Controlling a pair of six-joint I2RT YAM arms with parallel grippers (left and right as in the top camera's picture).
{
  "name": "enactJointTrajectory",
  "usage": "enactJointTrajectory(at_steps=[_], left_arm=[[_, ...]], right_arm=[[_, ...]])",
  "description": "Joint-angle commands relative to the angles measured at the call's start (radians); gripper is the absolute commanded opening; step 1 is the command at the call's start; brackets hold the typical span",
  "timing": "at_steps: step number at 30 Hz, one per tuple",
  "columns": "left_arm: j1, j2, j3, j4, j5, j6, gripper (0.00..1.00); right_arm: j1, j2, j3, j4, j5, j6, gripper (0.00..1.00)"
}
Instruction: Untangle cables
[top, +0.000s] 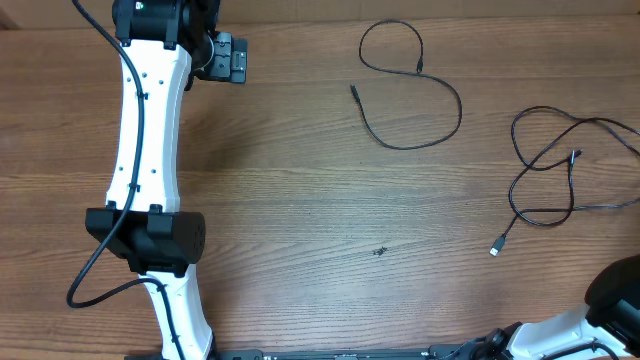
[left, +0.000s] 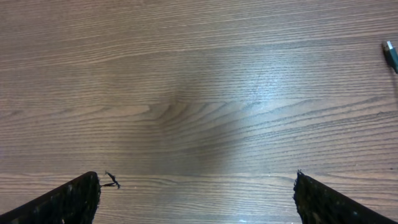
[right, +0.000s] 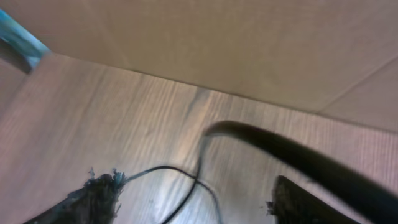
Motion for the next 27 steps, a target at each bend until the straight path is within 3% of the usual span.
enactJointTrajectory(at_steps=[1,7,11,15,17,22,24,27], left_arm=[[0.004,-0.021,0.003,0.003,-0.012,-0.014,1.0],[0.004,-0.021,0.003,0.003,-0.012,-0.014,1.0],[0.004,-0.021,0.003,0.003,-0.012,-0.014,1.0],[0.003,-0.021,0.003,0.003,-0.013,-0.014,0.99],[0.004,-0.021,0.003,0.003,-0.013,-0.014,0.99],[0.004,-0.021,0.003,0.003,-0.012,-0.014,1.0],[0.003,-0.021,0.003,0.003,-0.012,-0.014,1.0],[0.004,-0.021,0.003,0.003,-0.013,-0.014,0.99]], right_arm=[[0.003,-0.01,0.008,0.009,-0.048,0.009,1.0],[0.003,-0.009,0.008,0.016,-0.156,-0.002,1.0],[0.004,-0.009,0.008,0.033,-0.524,-0.162,1.0],[0.005,-0.008,0.008,-0.09,-0.428,-0.042,1.0],[0.005,-0.008,0.008,-0.13,-0.404,-0.055,1.0],[0.005,-0.008,0.008,-0.149,-0.822,-0.413,1.0],[0.01,-0.008,0.008,-0.153,-0.981,-0.448,1.0],[0.035,-0.008,0.008,-0.168,-1.062,-0.447,1.0]])
